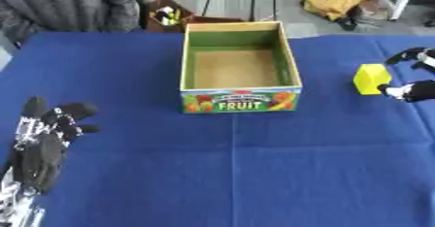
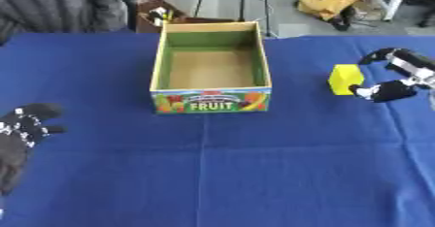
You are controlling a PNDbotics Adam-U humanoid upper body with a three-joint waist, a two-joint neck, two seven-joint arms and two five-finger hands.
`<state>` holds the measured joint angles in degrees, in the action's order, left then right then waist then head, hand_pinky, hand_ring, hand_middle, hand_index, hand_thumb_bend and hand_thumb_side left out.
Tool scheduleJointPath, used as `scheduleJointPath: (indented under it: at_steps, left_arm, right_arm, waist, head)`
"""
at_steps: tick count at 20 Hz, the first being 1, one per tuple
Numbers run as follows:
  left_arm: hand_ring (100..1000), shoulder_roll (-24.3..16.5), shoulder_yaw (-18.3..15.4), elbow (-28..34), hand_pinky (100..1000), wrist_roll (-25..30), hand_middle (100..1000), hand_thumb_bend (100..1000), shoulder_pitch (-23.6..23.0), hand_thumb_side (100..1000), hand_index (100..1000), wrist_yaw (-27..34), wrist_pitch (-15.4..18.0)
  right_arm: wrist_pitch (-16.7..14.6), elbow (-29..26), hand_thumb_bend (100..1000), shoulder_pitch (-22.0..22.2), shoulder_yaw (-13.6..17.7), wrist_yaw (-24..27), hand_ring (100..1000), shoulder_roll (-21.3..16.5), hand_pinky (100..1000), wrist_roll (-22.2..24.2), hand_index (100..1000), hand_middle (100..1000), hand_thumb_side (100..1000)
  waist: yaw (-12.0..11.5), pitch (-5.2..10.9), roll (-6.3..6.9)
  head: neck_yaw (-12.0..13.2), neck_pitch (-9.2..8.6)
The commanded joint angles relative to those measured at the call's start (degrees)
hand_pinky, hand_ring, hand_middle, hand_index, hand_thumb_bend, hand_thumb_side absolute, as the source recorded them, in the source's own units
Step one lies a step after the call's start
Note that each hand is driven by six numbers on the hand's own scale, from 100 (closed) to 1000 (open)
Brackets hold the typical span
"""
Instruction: Pick up objects on the table and place them in the box.
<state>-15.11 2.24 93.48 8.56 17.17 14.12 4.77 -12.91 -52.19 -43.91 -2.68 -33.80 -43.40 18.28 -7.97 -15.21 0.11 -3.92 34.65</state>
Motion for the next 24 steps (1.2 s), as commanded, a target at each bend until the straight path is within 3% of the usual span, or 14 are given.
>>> scheduleJointPath:
  at_steps: [1, 8, 16, 24]
  left_arm:
    - [824, -0.9, 0.3, 1.2, 701, 0.3, 687, 510, 0.8, 1000, 728, -0.1, 0.1]
    - [824, -0.8, 0.2, 1.4, 701, 0.4, 687, 512, 1.0, 1000, 728, -0.1, 0.1]
    - [824, -0.6, 0.2, 1.4, 702, 0.4, 688, 510, 1.0, 1000, 728, -0.1, 0.1]
    - [825, -0.4, 0.3, 1.3, 703, 0.5, 689, 508, 0.9, 1000, 728, -0.1, 0.1]
  right_arm:
    - [0.0, -0.8, 327, -1.3, 0.5, -0.7, 943, -1.7, 856, -0.4, 850, 817, 375]
    - [0.5, -0.8, 331, -1.2, 0.9, -1.7, 944, -2.2, 860, -1.1, 862, 834, 399]
    - [2.2, 0.0, 345, -1.3, 1.3, -2.7, 947, -2.2, 843, -2.2, 876, 867, 445]
    - [4.8, 1.1, 378, -1.4, 1.7, -3.7, 933, -1.9, 804, -6.7, 877, 877, 512]
  waist:
    - [-0.5, 0.73, -0.21]
    - [-1.5, 0.28, -0.44]
    - [-2.0, -0.46, 0.21]
    - [-2.3, -0.94, 0.95]
  head:
    - [-0.2, -0.49]
    - [-0.4, -0.73]
    - [-0.7, -1.02]
    - [-1.0, -1.64]
